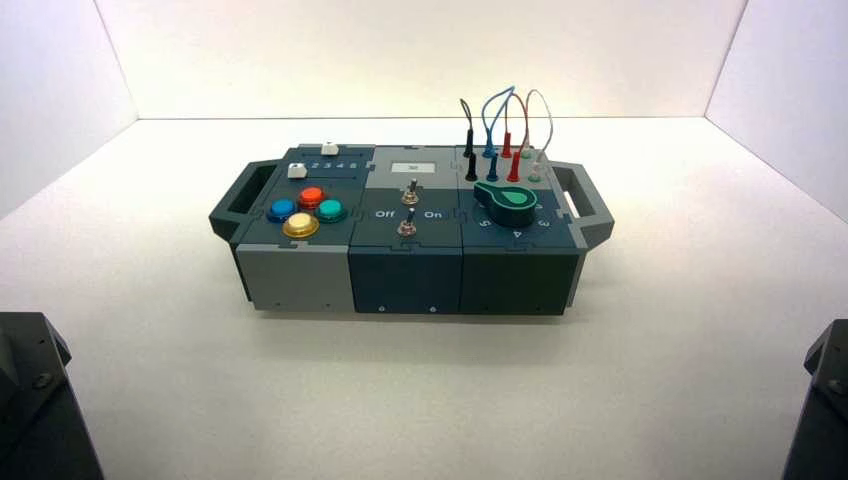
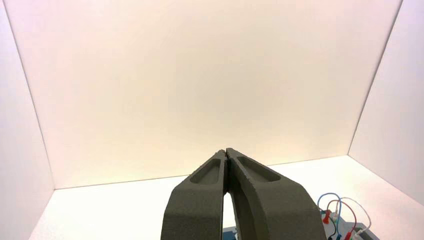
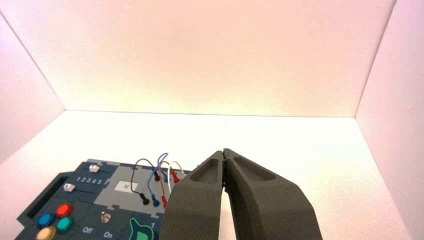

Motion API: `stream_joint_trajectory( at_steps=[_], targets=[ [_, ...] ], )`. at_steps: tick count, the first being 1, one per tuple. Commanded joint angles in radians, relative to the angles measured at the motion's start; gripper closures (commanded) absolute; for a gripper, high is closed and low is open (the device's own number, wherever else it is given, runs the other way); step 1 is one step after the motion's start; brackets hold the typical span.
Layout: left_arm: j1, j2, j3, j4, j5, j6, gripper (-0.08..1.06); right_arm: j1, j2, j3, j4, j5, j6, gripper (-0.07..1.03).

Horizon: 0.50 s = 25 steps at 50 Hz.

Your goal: Move the left gripper to the left.

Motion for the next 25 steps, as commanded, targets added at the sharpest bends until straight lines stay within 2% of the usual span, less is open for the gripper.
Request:
stream_joint_trajectory(
  at_steps=[1, 25],
  targets=[
    [0.008, 0.008, -0.014, -0.002, -0.009, -0.003, 1.01, -0.002, 0.009, -0.026, 0.002, -0.006, -0.002, 0.99],
    [0.018, 0.008, -0.018, 0.000, -0.011, -0.003, 1.01, -0.002, 0.009, -0.028, 0.003, -0.006, -0.003, 0.99]
  ],
)
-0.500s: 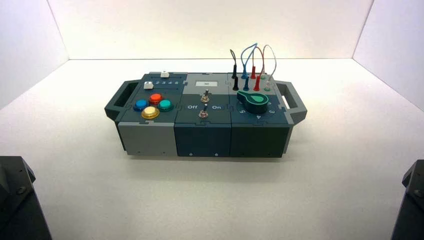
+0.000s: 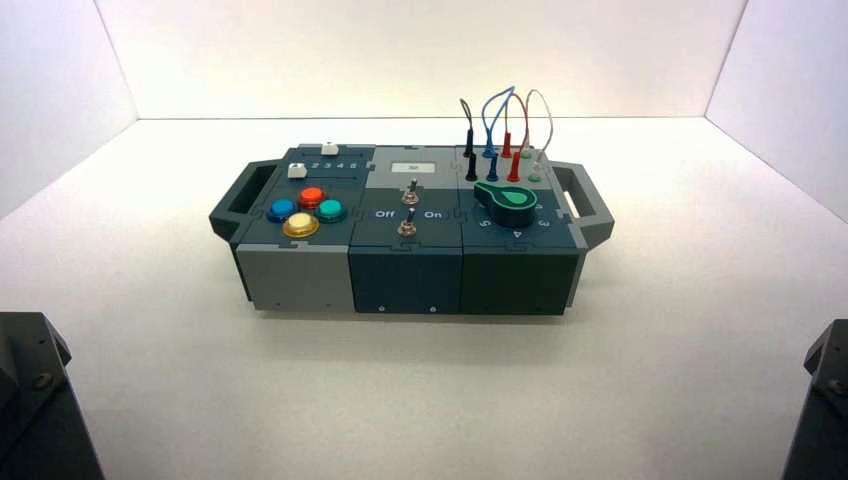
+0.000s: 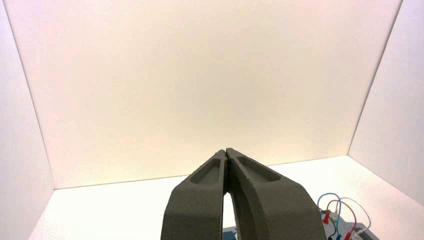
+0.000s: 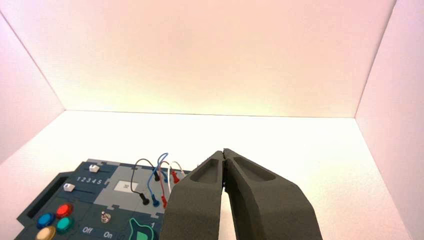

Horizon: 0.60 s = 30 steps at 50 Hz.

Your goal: Move the left gripper to the left.

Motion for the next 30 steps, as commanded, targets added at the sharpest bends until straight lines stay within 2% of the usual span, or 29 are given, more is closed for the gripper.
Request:
stream_joint_trajectory(
  at_steps=[1, 19, 21, 30],
  targets=[
    [0.020, 0.008, -0.018, 0.002, -0.011, -0.002, 1.01, -0.002, 0.009, -0.028, 0.003, -0.006, -0.002, 0.99],
    [0.202, 0.038, -0.040, -0.002, 0.002, -0.003, 1.01, -0.002, 0.009, -0.026, 0.005, -0.006, -0.002, 0.99],
    [0.247, 0.058, -0.046, -0.003, 0.005, -0.002, 1.01, -0.002, 0.009, -0.026, 0.003, -0.008, 0.000, 0.99],
    [0.354, 0.112, -0.069, -0.002, 0.018, -0.002, 1.01, -0.002, 0.017, -0.026, 0.002, -0.006, -0.002, 0.99]
  ],
)
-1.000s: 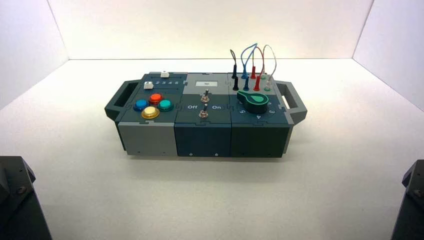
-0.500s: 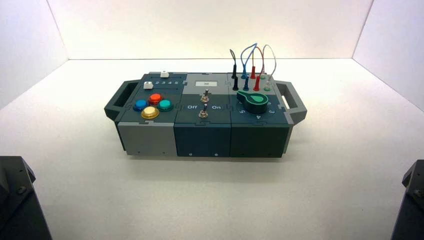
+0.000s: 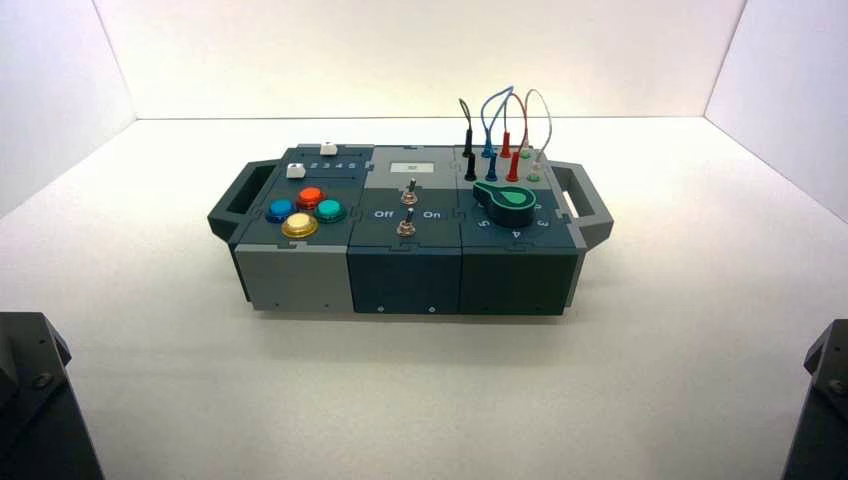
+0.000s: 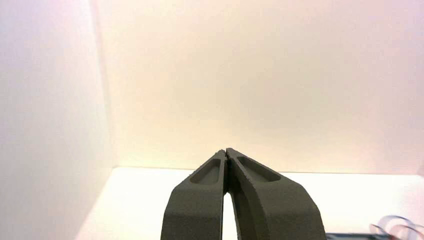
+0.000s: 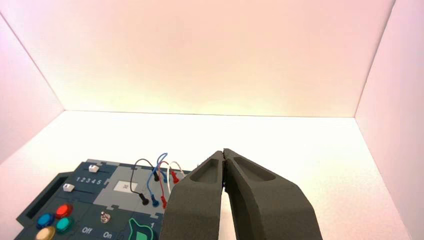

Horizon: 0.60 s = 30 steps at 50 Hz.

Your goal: Move the left gripper to the left.

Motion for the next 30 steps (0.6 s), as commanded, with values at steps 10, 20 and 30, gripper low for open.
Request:
stream_joint_trajectory(
  at_steps=[10, 20, 30],
  targets=[
    [0.181, 0.109, -0.075, 0.006, 0.015, 0.009, 1.01, -0.002, 0.044, -0.026, 0.002, -0.006, -0.009, 0.99],
    [0.261, 0.195, -0.114, 0.014, 0.017, 0.021, 1.01, 0.032, 0.106, -0.032, -0.003, -0.006, -0.015, 0.99],
    [0.342, 0.316, -0.143, 0.014, 0.018, 0.043, 1.01, 0.074, 0.146, -0.040, -0.003, 0.008, -0.023, 0.99]
  ],
)
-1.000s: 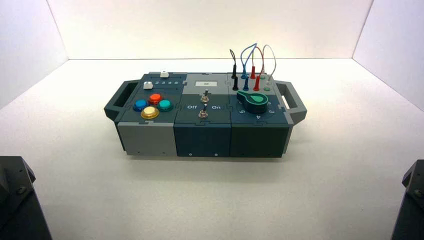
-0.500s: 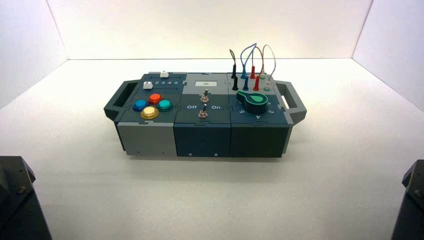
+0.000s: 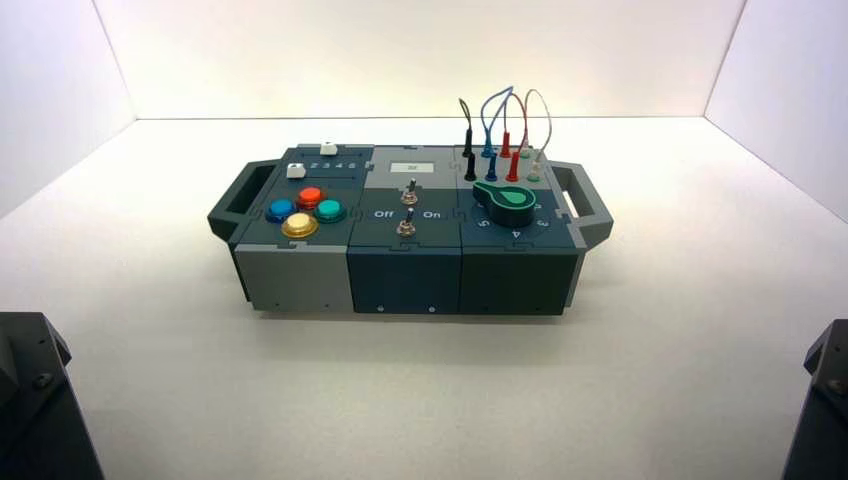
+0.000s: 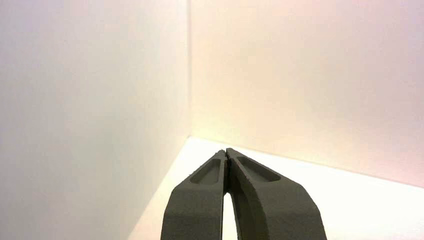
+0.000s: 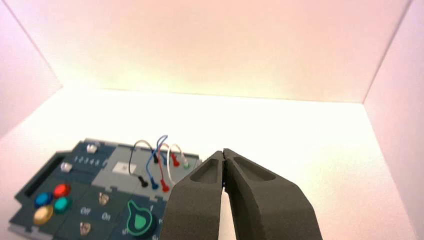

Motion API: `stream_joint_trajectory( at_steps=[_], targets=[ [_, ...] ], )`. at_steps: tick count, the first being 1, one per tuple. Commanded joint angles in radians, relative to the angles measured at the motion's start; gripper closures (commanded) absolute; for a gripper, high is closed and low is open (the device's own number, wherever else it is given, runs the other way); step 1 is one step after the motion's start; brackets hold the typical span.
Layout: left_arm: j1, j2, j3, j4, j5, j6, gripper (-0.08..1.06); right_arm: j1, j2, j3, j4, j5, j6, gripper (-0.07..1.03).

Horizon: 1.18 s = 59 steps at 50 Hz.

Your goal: Move the left gripper to the left.

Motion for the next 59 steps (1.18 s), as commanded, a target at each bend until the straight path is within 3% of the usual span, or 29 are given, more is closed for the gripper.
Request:
stream_joint_trajectory(
  at_steps=[1, 10, 19, 35, 59],
  targets=[
    [0.046, 0.077, -0.048, 0.002, -0.006, 0.012, 1.01, 0.032, 0.026, -0.035, 0.000, 0.003, -0.003, 0.99],
    [0.109, 0.155, -0.107, 0.002, -0.037, 0.025, 1.01, 0.055, 0.026, -0.035, 0.002, 0.008, -0.003, 0.99],
    [0.141, 0.256, -0.201, 0.002, -0.066, 0.066, 1.01, 0.080, 0.026, -0.035, 0.003, 0.008, -0.003, 0.99],
    [0.164, 0.471, -0.314, -0.006, -0.095, 0.054, 1.01, 0.115, 0.026, -0.035, 0.003, 0.003, -0.003, 0.99],
    [0.166, 0.512, -0.345, -0.015, -0.104, 0.048, 1.01, 0.126, 0.006, -0.032, 0.002, 0.005, -0.003, 0.99]
  ],
)
